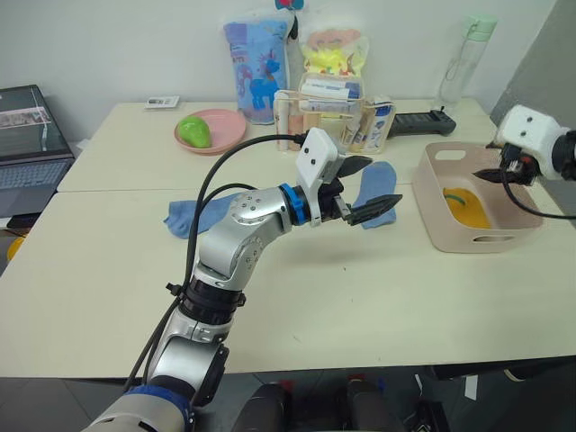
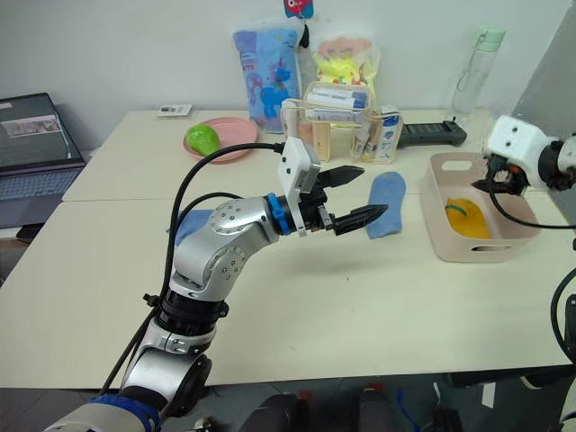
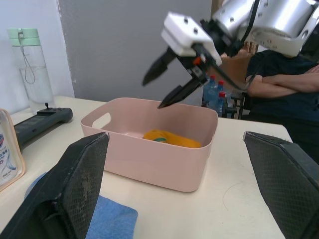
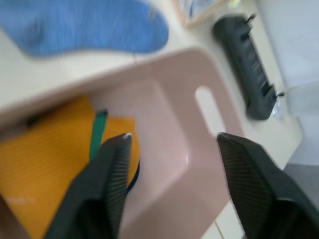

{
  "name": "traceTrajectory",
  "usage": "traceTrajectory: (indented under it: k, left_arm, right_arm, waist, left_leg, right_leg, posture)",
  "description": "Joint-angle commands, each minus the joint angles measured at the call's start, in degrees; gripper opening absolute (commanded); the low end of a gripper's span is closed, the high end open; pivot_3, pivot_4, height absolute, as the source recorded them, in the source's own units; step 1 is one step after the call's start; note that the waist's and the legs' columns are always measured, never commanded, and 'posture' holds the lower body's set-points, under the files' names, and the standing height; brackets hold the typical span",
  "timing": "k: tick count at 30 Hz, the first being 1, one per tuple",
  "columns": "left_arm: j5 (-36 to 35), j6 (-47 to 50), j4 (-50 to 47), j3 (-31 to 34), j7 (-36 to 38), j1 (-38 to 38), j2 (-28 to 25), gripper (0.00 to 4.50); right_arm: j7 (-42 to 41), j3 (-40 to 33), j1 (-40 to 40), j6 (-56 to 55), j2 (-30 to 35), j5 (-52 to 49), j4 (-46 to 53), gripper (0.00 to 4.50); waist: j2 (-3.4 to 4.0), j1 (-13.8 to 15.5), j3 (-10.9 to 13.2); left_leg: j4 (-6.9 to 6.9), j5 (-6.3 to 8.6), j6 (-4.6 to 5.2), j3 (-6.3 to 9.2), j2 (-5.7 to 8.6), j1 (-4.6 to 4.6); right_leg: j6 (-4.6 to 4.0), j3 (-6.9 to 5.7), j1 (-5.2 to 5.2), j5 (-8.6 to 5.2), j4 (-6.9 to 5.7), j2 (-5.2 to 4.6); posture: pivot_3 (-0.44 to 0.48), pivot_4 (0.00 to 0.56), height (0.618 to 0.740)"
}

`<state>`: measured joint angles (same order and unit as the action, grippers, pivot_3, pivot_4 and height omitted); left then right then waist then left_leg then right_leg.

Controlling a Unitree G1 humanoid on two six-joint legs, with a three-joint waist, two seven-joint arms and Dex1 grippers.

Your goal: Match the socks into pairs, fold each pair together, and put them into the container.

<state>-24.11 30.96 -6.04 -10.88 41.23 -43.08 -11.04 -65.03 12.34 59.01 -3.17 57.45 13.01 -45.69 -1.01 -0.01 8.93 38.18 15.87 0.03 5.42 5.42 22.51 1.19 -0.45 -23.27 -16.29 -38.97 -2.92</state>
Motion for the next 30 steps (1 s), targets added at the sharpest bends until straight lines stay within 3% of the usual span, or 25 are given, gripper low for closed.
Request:
traceTrajectory:
  k: [1,5,15,23,30]
  left_arm:
    - [0.28,-0.71,-1.05,0.12,0.81,-1.15,-0.43,4.50]
    - [0.38,-0.67,-1.18,0.20,1.20,-0.88,-0.61,4.50]
    - [-0.22,0.94,-2.28,0.00,0.86,-0.83,0.10,4.50]
    - [-0.05,1.05,-2.27,0.59,0.50,-0.70,-0.49,4.50]
    - [1.87,-1.50,0.13,3.53,-1.25,-0.78,-3.06,4.50]
  right_arm:
    - [0.36,-0.68,0.31,-2.57,0.48,0.55,-1.12,1.46]
    - [2.38,-0.38,0.40,-4.70,-0.64,1.94,-3.57,0.01]
    - [8.37,1.09,-0.05,-7.09,-7.60,4.76,-12.24,0.01]
    - [11.14,0.98,2.06,-9.40,-6.68,6.16,-15.66,0.01]
    - [12.73,-5.57,6.50,-7.49,-5.38,0.53,-11.41,0.01]
  waist:
    - [0.03,-0.03,0.01]
    - [0.04,-0.16,0.02]
    - [0.04,-0.13,0.02]
    - [0.04,-0.14,0.02]
    - [0.05,-0.31,0.02]
  left_leg:
    - [0.00,0.00,0.00,-0.01,0.00,0.00]
    - [-0.01,0.00,0.00,-0.03,-0.03,-0.03]
    - [0.03,0.00,0.00,-0.03,-0.01,-0.01]
    - [0.04,0.00,0.00,-0.02,-0.01,-0.01]
    - [0.01,-0.01,-0.01,-0.02,-0.02,-0.03]
  right_leg:
    - [0.00,0.01,0.00,0.00,-0.01,0.00]
    - [0.00,0.02,-0.01,0.00,-0.02,0.02]
    - [-0.01,0.02,0.00,0.00,-0.03,0.01]
    - [-0.01,0.02,0.00,0.00,-0.03,0.01]
    - [-0.01,0.02,-0.01,0.00,-0.04,0.02]
  posture:
    - [0.000,0.150,0.740]
    - [0.000,0.150,0.740]
    - [0.000,0.150,0.740]
    - [0.000,0.150,0.740]
    - [0.000,0.150,0.740]
